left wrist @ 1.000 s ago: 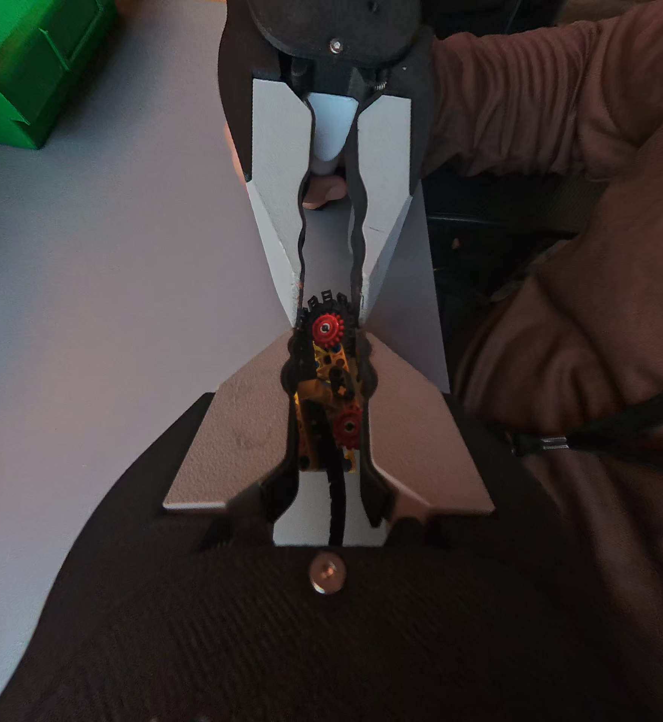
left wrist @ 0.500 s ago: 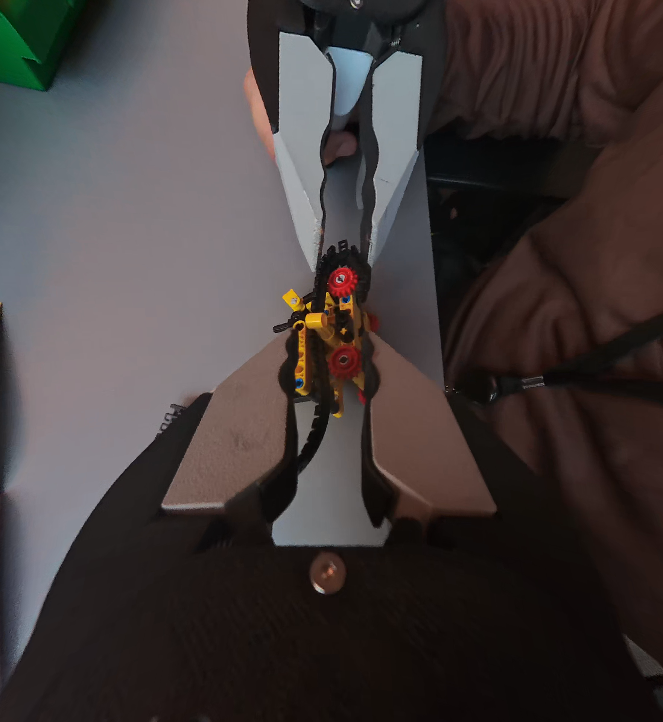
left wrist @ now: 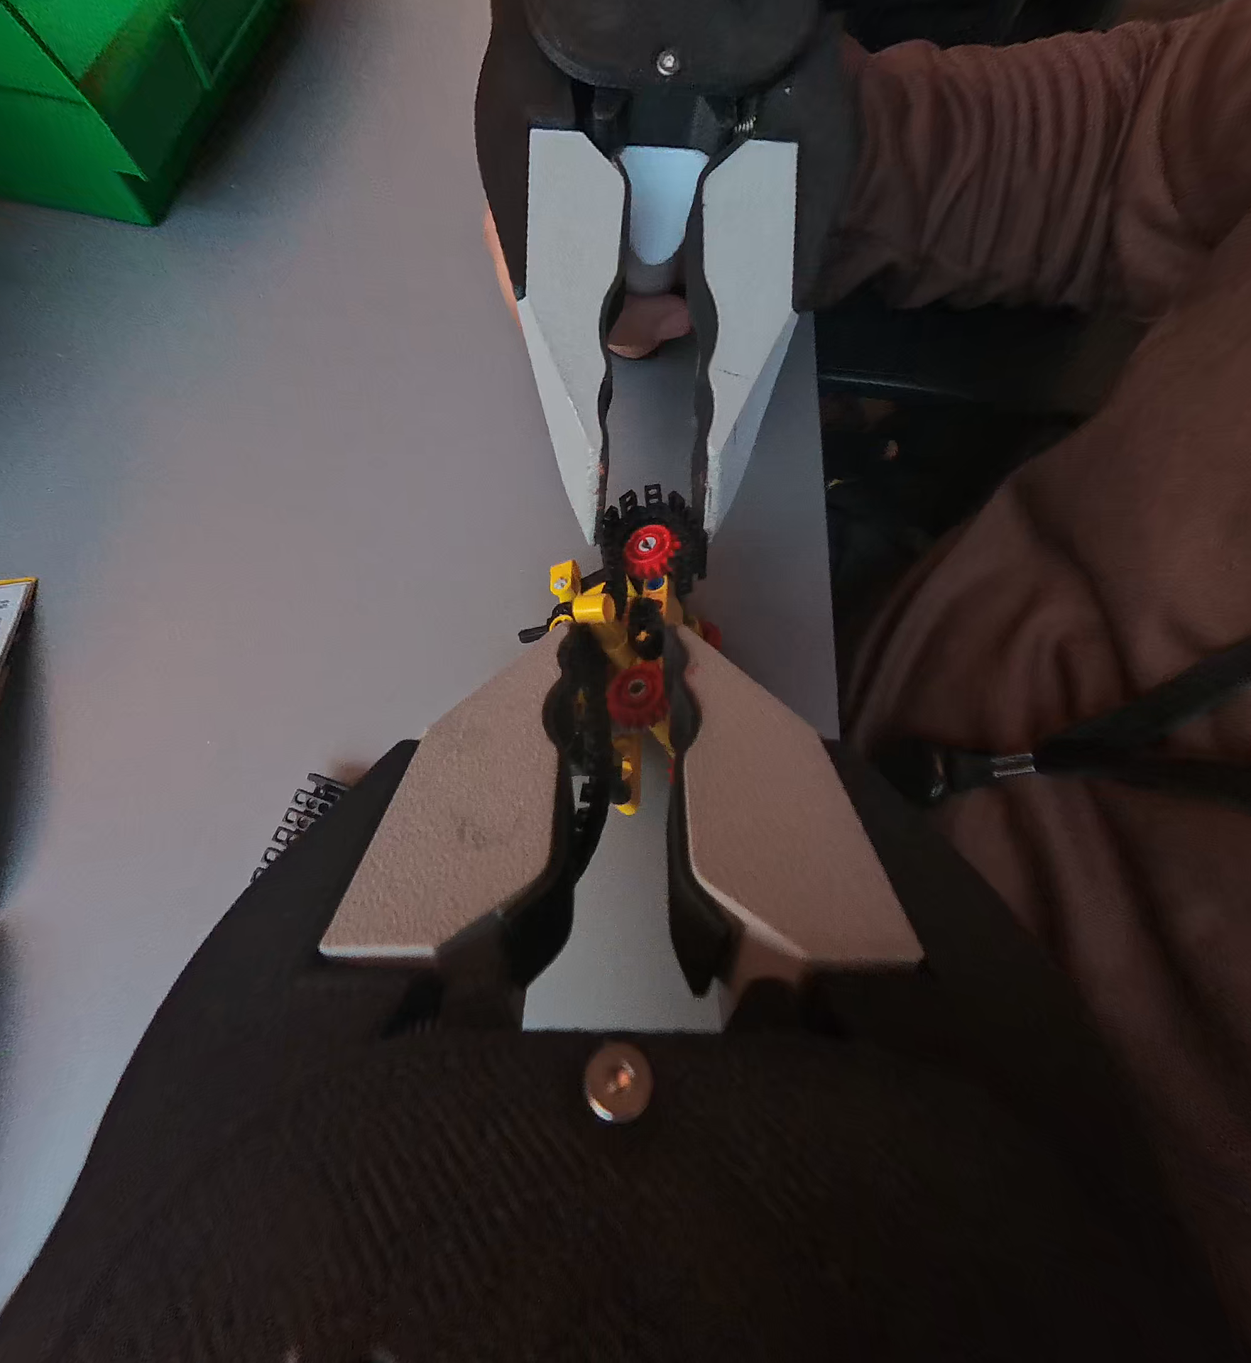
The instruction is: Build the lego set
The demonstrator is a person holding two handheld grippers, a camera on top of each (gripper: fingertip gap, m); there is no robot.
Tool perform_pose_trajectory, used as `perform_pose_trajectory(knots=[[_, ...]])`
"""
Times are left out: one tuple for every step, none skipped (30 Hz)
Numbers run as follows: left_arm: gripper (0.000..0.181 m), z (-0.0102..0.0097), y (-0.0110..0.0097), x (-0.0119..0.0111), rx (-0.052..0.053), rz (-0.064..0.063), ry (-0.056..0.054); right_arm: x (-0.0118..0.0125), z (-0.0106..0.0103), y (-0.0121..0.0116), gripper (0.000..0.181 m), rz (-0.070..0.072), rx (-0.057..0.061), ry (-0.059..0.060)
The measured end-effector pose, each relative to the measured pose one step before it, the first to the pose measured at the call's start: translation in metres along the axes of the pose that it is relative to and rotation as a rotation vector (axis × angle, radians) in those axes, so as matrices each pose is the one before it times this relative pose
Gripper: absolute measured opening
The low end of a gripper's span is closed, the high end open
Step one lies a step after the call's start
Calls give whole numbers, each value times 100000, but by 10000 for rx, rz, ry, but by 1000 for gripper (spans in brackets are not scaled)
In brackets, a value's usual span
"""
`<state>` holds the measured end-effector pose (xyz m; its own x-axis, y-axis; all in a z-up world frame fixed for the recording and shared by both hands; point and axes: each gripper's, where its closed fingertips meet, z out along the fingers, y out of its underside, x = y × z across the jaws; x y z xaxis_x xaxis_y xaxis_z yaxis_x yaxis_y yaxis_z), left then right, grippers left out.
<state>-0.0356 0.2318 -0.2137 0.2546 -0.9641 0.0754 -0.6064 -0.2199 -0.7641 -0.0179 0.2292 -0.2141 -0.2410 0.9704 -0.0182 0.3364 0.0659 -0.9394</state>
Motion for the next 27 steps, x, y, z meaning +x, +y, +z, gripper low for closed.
perform_pose_trajectory(knots=[[18,-2,-8,141,95,75,-78,-98,32,-11,24,104,5,-111],[18,5,-50,135,170,27,-54,-125,51,-10,25,116,-4,-130],[18,-12,-54,151,191,-35,-7,-256,139,16,25,111,-38,-197],[19,-5,31,138,135,-34,17,-203,205,69,26,74,-94,-144],[19,-22,-4,60,127,-20,-8,-74,249,150,26,27,-150,-42],[18,-29,-5,-20,116,1,-50,-6,242,129,26,4,-141,19],[18,-18,-10,-5,111,-30,-58,25,178,31,26,-41,-69,59],[18,-29,5,-21,84,-54,-56,43,99,-40,26,-61,-5,74],[19,-57,15,24,57,-23,-40,-3,15,-72,25,-52,36,48],[19,-46,10,37,42,16,-33,-36,12,-43,25,-17,28,5],[19,-33,42,30,-14,42,-32,-33,43,-36,25,63,14,-29],[19,-38,24,52,-44,32,-12,-64,75,-13,25,138,-7,-83],[19,-22,25,24,-58,35,-29,-58,88,-3,25,163,-17,-93],[19,-2,20,-22,-42,37,-67,-6,71,27,25,161,-29,-41],[19,-3,10,-30,-18,1,-78,54,67,4,25,183,-9,17],[19,5,-3,-44,2,-23,-81,55,58,9,25,171,-1,67],[19,17,3,-73,25,-40,-96,111,59,11,25,95,-8,151],[18,23,-8,-65,45,-49,-83,129,36,26,25,-2,-14,215],[18,0,-10,8,51,-55,-20,45,30,30,25,-117,-18,201],[18,0,6,17,44,-70,2,-8,28,20,25,-144,-10,173],[18,14,9,71,30,-73,31,-45,53,70,25,27,-44,63],[18,61,39,154,29,-84,74,-184,167,182,25,266,-146,-111],[17,34,-67,108,112,-67,22,-238,213,110,25,324,-97,-162],[17,-17,4,-46,62,8,-77,11,149,-66,26,275,30,35],[18,-62,39,-104,3,24,-88,133,70,-90,26,140,61,153],[17,-53,19,5,-22,3,-5,46,24,-38,26,19,35,116],[17,-26,34,114,-40,33,63,-114,34,46,26,-102,-30,5]])
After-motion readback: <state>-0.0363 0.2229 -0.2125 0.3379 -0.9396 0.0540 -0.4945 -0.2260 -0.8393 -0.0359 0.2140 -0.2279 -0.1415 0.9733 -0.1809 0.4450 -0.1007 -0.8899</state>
